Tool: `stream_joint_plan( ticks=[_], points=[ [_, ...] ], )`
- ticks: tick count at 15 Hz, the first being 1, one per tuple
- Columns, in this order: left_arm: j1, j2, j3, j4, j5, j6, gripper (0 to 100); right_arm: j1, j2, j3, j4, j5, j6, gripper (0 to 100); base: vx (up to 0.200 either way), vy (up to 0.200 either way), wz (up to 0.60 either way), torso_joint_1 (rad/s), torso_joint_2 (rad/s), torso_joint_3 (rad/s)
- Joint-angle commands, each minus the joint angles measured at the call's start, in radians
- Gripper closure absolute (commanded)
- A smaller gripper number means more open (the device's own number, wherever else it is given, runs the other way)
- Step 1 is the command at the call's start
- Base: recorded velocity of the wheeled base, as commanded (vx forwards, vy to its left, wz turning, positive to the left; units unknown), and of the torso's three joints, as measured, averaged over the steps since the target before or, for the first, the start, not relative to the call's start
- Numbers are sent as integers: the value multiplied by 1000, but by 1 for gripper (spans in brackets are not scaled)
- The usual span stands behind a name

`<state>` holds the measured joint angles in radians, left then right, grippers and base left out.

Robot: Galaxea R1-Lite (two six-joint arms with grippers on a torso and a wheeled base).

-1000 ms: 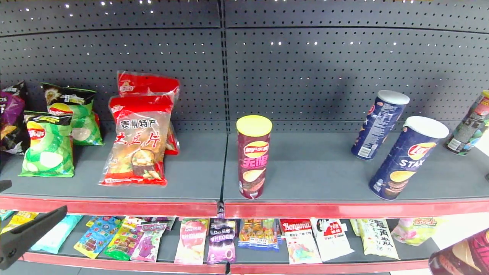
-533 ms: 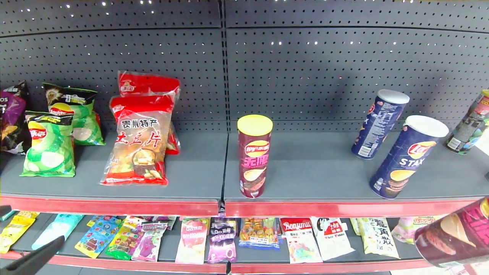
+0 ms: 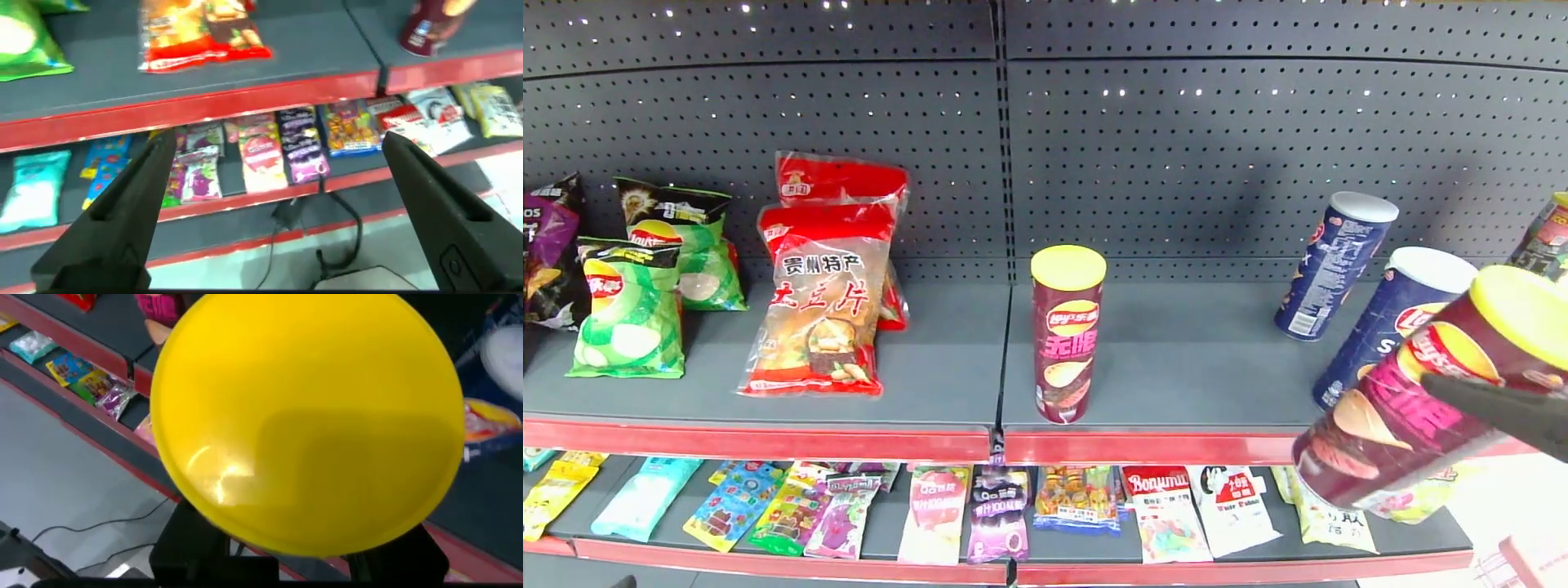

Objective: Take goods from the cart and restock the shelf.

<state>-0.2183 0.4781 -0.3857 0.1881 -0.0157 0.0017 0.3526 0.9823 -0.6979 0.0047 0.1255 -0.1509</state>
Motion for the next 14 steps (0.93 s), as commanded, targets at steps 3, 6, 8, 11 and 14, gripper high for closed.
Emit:
stream_joint_plan(
  ticks=[3,6,8,11,14],
  points=[
    [-1,-188,77,45,-10,-2,0,29,430,-238,-167,52,-26,100,0,0,0,0,0,0],
    [13,-273,87,93,23,-5,0,31,598,-404,-175,63,-30,100,0,0,0,0,0,0],
    [80,-314,90,137,36,-31,0,34,668,-460,-176,63,-41,100,0,0,0,0,0,0],
    [175,-343,97,156,25,-62,0,36,757,-543,-178,68,-45,100,0,0,0,0,0,0],
    [175,-398,114,180,-7,-58,0,48,846,-618,-178,92,-56,100,0,0,0,0,0,0]
  ],
)
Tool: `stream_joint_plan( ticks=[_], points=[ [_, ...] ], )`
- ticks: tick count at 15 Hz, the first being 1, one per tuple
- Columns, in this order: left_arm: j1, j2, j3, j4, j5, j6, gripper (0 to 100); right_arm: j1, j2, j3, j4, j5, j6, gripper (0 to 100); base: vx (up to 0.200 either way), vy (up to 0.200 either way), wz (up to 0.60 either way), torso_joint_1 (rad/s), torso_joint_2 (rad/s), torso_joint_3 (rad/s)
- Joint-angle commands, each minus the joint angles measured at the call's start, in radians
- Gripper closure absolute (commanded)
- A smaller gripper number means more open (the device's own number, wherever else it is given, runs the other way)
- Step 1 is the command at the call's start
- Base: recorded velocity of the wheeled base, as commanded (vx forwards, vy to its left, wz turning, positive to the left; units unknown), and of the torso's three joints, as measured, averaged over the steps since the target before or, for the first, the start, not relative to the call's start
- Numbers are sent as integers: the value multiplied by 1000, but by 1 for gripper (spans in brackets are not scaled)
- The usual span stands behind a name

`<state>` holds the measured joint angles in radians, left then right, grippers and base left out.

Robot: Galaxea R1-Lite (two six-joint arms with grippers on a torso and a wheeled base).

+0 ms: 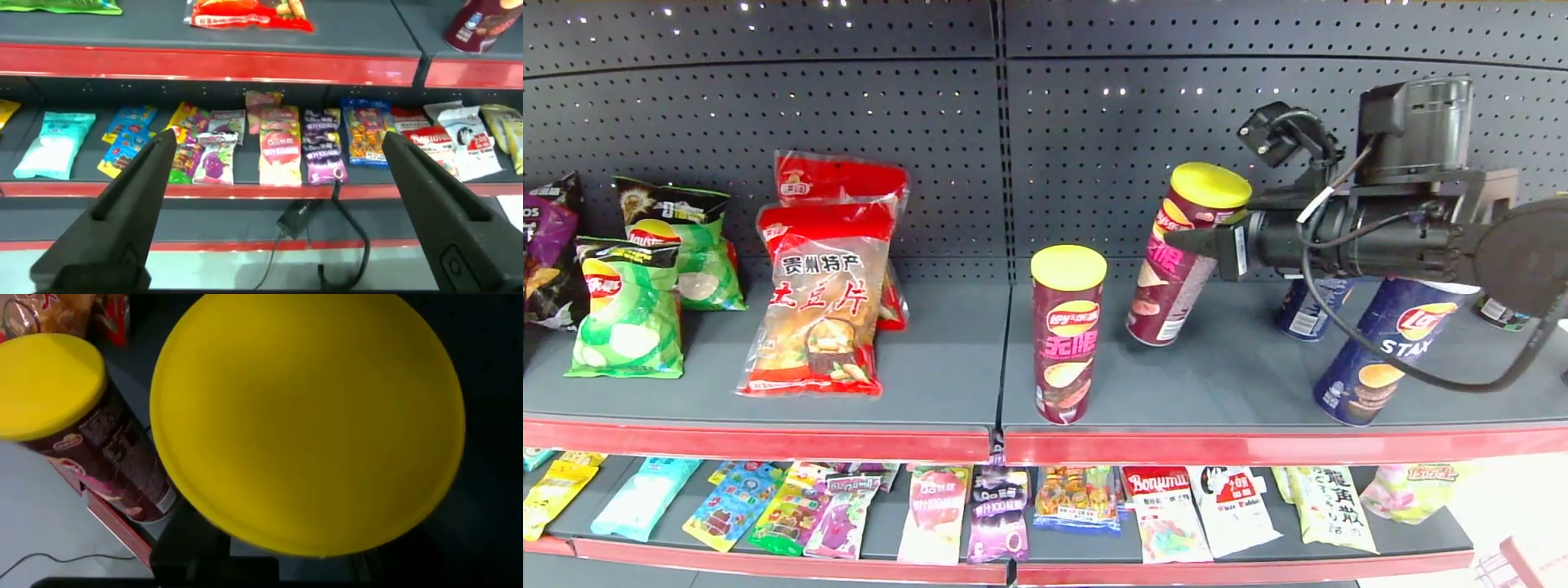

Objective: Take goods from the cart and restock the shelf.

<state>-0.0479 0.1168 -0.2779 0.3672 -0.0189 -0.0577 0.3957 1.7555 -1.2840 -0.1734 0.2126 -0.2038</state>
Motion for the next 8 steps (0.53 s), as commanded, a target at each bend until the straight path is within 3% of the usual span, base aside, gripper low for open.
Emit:
stream_joint_plan(
  ticks=[1,8],
  points=[
    [5,-42,6,1,-4,1,0,6,79,-37,0,7,-5,100,0,0,0,0,0,0],
    [5,-42,17,1,-6,1,0,28,196,-175,0,27,-14,100,0,0,0,0,0,0]
  ],
)
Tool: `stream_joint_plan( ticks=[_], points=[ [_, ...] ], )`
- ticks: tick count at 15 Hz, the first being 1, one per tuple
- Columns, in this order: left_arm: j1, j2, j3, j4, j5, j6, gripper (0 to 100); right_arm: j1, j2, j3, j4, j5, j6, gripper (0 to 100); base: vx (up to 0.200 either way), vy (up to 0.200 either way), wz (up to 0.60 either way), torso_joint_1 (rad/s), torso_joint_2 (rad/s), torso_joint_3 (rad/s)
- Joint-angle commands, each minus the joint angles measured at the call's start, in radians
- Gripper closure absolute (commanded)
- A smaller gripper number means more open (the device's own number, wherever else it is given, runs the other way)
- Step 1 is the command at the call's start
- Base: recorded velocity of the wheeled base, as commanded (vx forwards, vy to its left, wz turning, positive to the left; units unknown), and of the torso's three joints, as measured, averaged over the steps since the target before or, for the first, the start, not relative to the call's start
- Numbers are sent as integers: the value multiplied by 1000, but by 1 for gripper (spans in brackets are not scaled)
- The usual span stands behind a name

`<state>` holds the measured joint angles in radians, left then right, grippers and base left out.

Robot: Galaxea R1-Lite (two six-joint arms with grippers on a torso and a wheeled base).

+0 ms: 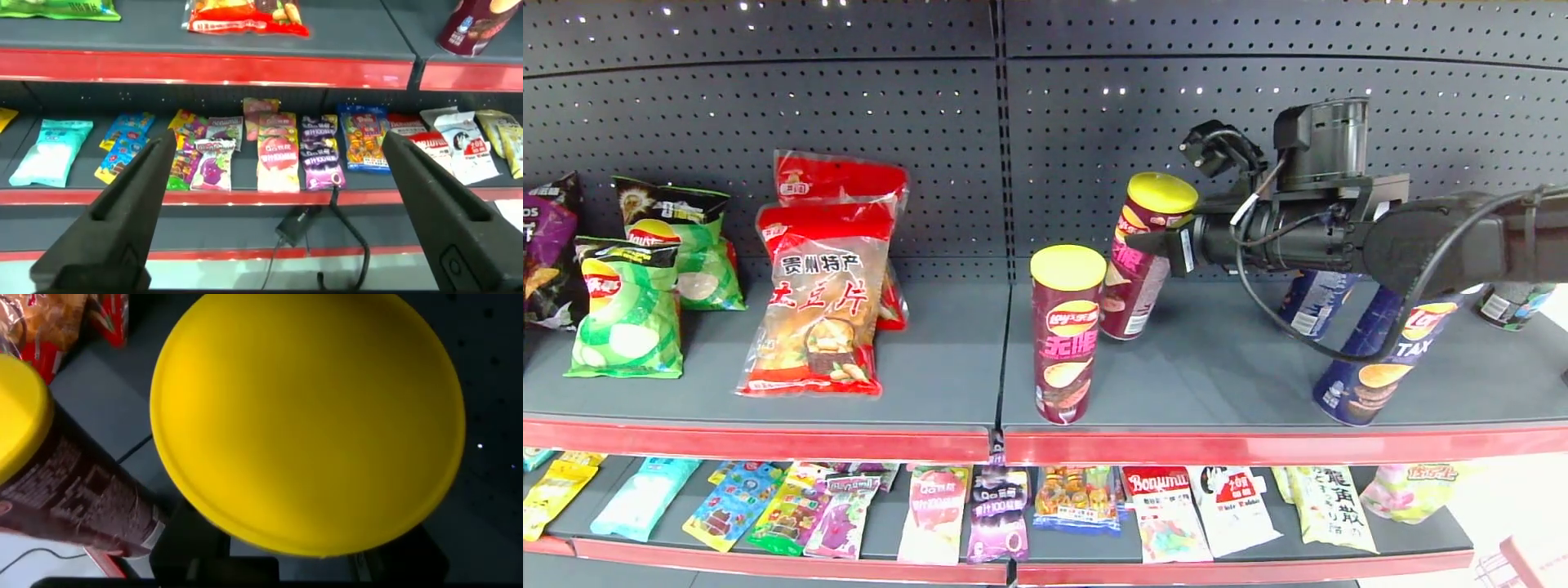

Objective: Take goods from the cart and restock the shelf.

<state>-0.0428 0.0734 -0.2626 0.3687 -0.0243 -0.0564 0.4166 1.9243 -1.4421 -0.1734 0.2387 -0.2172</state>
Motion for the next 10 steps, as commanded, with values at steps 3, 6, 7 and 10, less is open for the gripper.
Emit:
stream_joint_plan(
  ticks=[3,6,7,10],
  points=[
    [0,2,6,-2,0,1,0,25,67,-69,2,2,-5,100,0,0,0,0,0,0],
    [0,2,16,-2,0,1,0,28,84,-77,2,2,-13,100,0,0,0,0,0,0],
    [0,2,16,-2,0,1,0,30,87,-80,2,2,-14,100,0,0,0,0,0,0],
    [0,2,29,-5,0,1,0,39,108,-100,2,2,-17,100,0,0,0,0,0,0]
  ],
)
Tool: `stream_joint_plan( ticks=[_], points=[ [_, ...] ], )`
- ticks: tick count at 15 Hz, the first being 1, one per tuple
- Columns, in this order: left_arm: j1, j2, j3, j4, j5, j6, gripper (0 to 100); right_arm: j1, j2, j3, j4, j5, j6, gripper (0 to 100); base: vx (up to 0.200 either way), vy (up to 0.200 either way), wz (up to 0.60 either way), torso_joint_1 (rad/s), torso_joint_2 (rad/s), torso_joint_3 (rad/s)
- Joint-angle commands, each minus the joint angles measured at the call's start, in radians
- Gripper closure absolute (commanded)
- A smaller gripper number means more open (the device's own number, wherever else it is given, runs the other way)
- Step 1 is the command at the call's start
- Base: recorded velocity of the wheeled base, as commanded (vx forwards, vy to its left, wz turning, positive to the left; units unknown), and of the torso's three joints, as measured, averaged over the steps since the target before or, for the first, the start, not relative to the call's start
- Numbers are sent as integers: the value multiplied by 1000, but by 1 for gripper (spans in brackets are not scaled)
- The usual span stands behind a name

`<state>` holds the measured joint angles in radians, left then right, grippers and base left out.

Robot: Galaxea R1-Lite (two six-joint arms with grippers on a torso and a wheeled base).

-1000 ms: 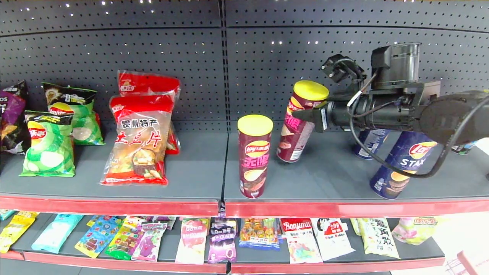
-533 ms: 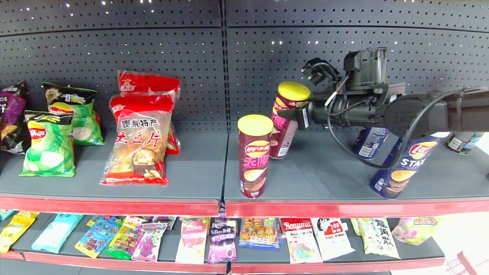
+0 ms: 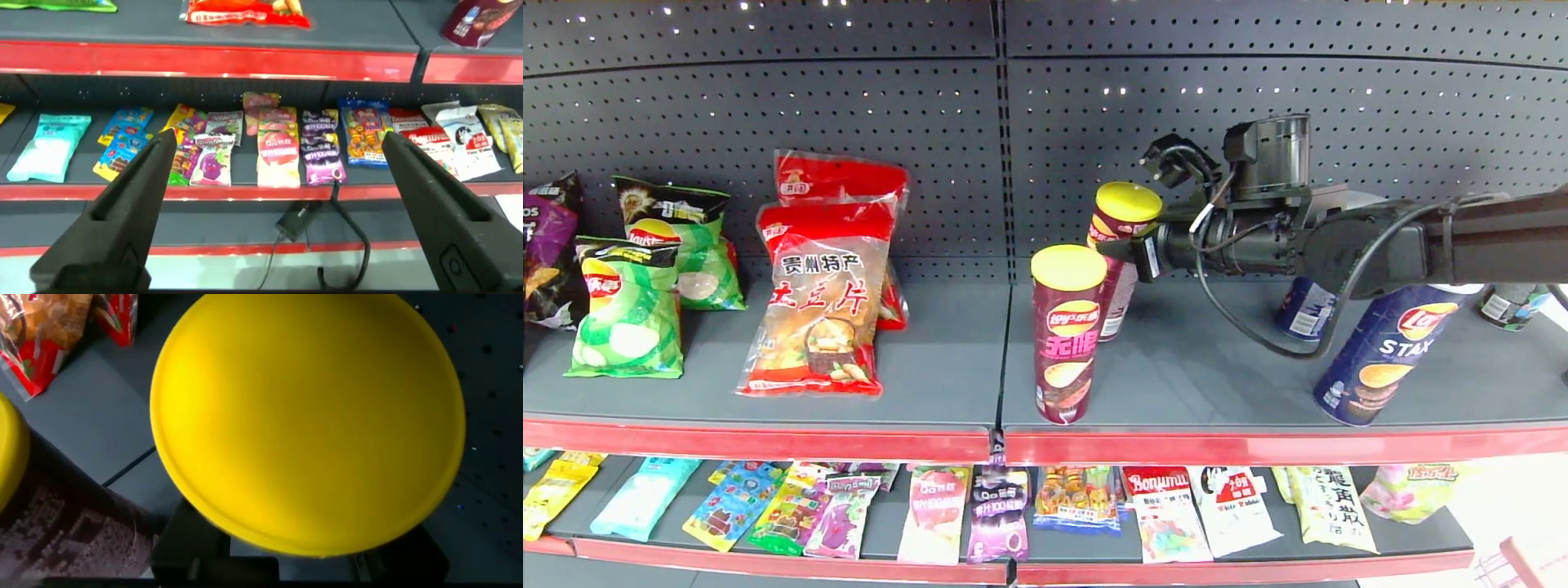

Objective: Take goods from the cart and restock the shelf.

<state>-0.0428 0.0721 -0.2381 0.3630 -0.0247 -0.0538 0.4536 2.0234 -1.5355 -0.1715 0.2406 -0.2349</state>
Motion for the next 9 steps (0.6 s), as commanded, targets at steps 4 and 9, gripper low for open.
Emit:
stream_joint_plan(
  ticks=[4,9],
  points=[
    [0,2,5,1,0,-1,0,8,44,-46,0,0,-4,100,0,0,0,0,0,0],
    [0,2,16,-1,0,0,0,20,57,-48,0,0,-4,100,0,0,0,0,0,0]
  ],
)
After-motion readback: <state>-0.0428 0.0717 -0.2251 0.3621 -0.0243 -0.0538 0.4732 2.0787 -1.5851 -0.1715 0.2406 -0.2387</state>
